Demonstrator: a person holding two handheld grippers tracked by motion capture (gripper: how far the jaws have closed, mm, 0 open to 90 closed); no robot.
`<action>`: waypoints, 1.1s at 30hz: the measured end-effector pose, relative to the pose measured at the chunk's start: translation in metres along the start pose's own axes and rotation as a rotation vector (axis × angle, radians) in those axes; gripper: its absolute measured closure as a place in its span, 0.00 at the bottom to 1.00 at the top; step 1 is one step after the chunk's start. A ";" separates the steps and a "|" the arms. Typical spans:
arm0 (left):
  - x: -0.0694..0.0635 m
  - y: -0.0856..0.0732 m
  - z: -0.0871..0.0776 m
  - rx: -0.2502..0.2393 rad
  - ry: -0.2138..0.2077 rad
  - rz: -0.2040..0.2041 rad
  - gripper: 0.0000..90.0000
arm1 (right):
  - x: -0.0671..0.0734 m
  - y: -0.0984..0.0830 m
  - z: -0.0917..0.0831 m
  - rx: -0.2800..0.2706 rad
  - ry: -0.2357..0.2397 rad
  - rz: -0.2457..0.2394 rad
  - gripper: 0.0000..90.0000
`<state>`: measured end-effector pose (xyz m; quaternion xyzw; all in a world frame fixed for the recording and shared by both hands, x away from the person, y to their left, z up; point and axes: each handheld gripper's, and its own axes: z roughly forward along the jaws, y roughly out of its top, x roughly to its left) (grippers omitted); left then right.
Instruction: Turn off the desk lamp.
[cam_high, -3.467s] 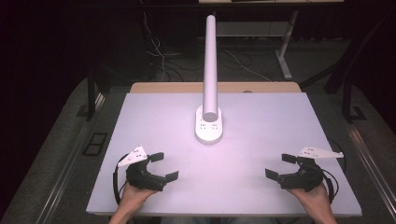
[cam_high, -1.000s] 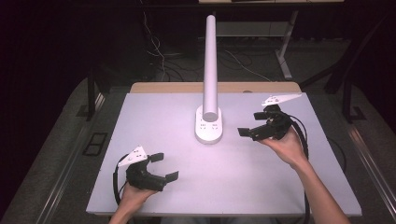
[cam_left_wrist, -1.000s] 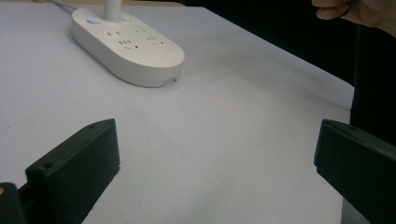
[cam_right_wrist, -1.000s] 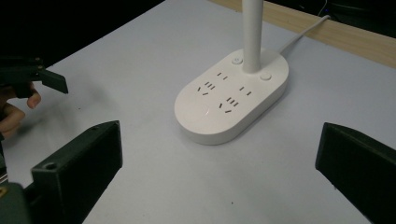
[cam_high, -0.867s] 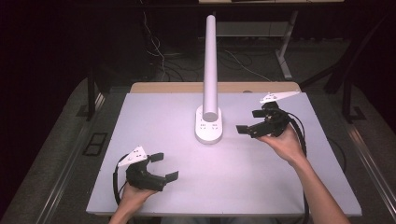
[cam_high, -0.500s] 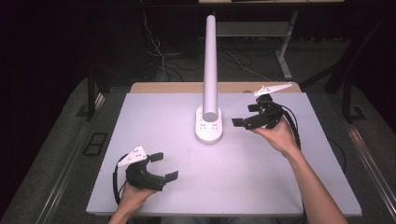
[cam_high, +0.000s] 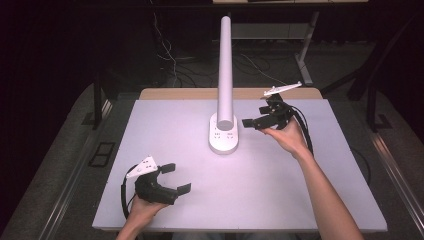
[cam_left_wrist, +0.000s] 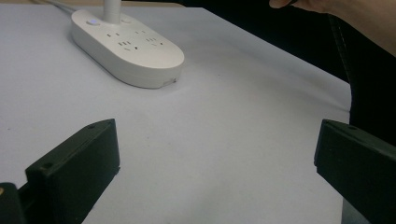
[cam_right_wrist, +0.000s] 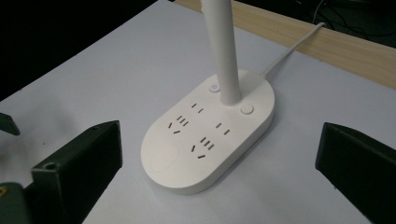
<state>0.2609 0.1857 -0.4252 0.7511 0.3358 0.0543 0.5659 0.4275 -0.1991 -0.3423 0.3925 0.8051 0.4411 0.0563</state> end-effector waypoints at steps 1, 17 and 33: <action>0.000 0.000 0.000 0.000 0.000 0.000 0.00 | -0.002 0.001 0.002 0.000 -0.002 0.003 0.01; 0.001 0.000 -0.001 -0.004 -0.002 -0.002 0.00 | -0.025 0.005 0.037 0.018 0.000 0.031 0.01; 0.001 0.001 -0.002 -0.006 -0.004 -0.001 0.00 | -0.032 0.020 0.058 0.041 -0.008 0.032 0.12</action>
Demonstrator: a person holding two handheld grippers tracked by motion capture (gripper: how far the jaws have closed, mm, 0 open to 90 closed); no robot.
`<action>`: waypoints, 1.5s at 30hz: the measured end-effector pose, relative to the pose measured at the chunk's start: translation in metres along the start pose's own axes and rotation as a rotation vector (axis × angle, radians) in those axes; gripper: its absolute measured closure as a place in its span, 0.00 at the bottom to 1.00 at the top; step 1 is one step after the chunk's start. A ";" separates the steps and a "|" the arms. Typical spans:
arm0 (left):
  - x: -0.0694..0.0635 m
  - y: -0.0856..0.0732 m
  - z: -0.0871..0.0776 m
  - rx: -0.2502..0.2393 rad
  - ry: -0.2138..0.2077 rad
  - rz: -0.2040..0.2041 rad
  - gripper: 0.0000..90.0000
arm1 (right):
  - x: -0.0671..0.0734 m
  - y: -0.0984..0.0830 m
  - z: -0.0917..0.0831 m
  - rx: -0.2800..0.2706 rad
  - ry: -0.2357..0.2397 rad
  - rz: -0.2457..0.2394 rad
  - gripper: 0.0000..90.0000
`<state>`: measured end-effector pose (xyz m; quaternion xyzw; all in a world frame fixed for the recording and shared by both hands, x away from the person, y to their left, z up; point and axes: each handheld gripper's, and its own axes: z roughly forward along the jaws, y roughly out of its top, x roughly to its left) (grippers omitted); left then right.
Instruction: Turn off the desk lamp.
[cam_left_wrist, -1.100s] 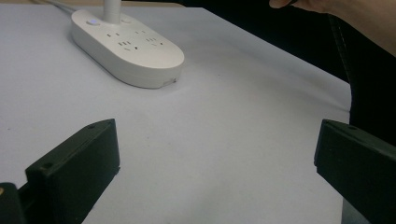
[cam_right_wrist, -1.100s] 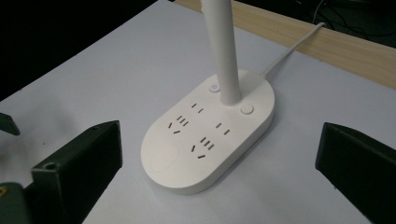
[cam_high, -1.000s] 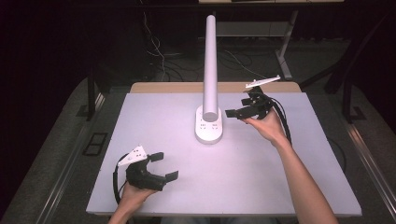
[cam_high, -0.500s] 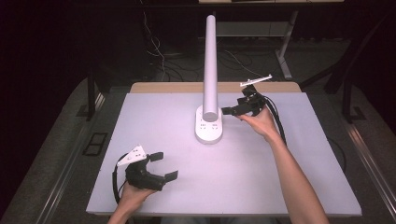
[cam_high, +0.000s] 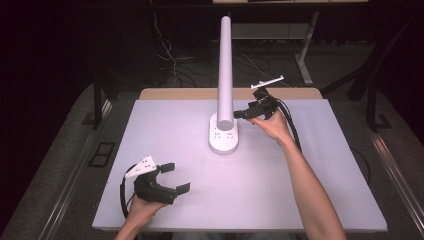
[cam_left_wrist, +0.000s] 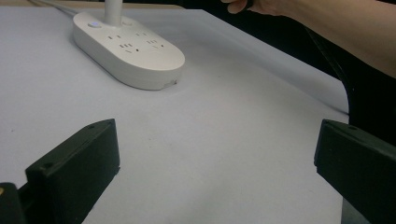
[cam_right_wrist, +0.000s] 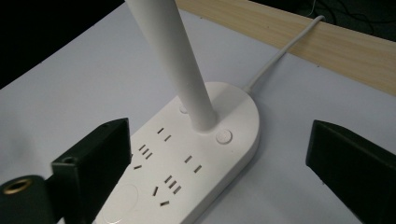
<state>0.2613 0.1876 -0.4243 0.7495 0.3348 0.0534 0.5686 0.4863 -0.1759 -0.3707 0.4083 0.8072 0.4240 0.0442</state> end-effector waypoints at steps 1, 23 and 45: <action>0.000 0.000 0.000 0.000 0.000 0.001 0.00 | 0.000 0.000 0.000 0.000 0.000 0.000 0.12; 0.000 0.000 -0.002 -0.004 0.001 0.002 0.00 | -0.004 -0.004 0.039 0.014 -0.050 0.015 0.70; 0.000 0.000 -0.002 -0.006 0.000 0.000 0.00 | -0.005 -0.010 0.057 0.006 -0.057 0.021 1.00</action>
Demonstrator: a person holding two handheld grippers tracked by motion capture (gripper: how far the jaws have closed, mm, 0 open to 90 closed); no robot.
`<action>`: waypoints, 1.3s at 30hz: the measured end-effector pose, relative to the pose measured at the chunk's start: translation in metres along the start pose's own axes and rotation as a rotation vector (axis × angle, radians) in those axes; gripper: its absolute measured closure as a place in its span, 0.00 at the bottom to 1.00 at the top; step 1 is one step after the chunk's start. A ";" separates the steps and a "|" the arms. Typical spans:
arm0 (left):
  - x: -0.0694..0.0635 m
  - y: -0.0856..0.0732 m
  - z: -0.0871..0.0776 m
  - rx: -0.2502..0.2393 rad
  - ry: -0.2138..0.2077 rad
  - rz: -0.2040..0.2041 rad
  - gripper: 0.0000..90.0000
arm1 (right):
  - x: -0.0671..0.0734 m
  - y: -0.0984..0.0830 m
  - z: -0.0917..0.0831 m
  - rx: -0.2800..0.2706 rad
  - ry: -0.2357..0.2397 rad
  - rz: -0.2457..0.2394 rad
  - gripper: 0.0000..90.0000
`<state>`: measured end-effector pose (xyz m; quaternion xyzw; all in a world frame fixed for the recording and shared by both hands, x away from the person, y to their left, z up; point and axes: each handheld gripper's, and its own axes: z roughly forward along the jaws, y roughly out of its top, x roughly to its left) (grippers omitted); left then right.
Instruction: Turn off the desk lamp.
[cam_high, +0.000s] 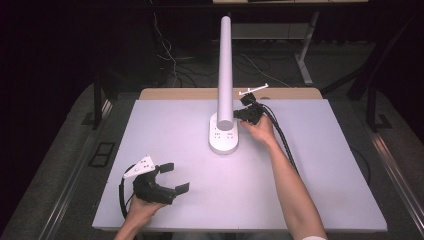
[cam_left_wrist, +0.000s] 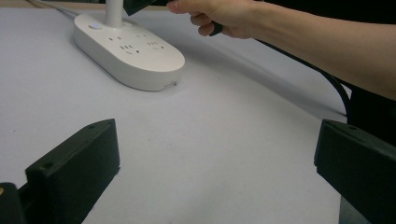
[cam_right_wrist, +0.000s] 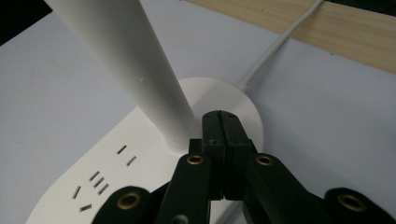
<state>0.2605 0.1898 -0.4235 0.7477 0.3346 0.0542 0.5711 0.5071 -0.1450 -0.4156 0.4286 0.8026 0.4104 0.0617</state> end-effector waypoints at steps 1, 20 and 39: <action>0.000 0.000 0.000 0.000 -0.001 0.000 0.00 | 0.000 0.000 0.000 0.000 0.000 0.000 1.00; -0.002 0.000 0.002 0.005 -0.006 0.005 0.00 | 0.002 -0.005 0.009 0.038 -0.014 0.023 1.00; -0.001 0.000 0.002 0.002 -0.007 0.000 0.00 | 0.007 -0.004 0.009 0.044 -0.044 0.008 1.00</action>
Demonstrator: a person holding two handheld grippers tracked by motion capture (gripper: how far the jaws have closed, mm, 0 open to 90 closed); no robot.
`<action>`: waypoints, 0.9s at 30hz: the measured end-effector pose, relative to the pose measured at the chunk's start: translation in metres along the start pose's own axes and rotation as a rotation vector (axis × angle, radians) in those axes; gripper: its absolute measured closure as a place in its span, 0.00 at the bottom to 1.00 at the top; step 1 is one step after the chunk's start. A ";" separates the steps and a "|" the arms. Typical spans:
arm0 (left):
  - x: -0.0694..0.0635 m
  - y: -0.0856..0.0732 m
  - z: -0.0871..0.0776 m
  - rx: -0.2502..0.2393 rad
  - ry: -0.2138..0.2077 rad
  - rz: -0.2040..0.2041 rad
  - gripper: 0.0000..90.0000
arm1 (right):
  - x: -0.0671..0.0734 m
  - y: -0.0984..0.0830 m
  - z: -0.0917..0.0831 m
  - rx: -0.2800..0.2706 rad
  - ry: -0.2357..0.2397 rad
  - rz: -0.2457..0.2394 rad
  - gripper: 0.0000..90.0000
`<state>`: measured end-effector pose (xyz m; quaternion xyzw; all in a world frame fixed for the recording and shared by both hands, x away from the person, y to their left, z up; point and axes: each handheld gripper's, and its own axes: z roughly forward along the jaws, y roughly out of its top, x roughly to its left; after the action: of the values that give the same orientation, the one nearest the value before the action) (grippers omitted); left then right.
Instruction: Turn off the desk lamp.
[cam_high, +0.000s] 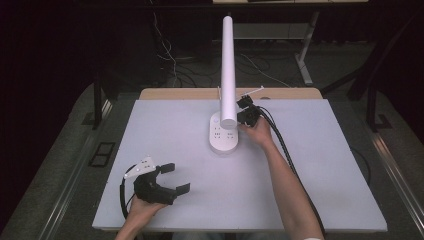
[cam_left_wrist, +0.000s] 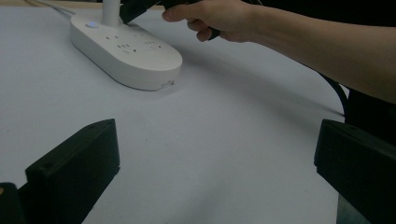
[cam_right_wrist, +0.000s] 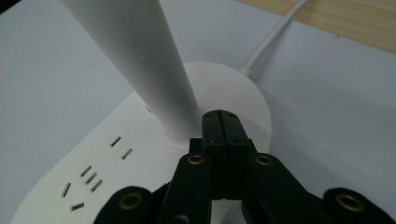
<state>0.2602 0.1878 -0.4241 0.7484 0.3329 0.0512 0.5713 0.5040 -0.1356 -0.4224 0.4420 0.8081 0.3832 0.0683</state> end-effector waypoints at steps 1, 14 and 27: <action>0.000 0.000 0.000 0.001 -0.001 0.000 0.00 | 0.001 0.000 0.001 -0.002 0.000 0.001 1.00; 0.001 0.000 0.000 -0.003 0.002 -0.001 0.00 | 0.006 0.002 -0.001 0.014 -0.026 -0.030 1.00; 0.001 0.000 0.000 -0.003 0.003 0.000 0.00 | 0.000 0.000 -0.002 0.008 -0.012 -0.011 1.00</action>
<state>0.2606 0.1884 -0.4240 0.7475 0.3334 0.0528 0.5720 0.5034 -0.1370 -0.4204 0.4402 0.8117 0.3768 0.0734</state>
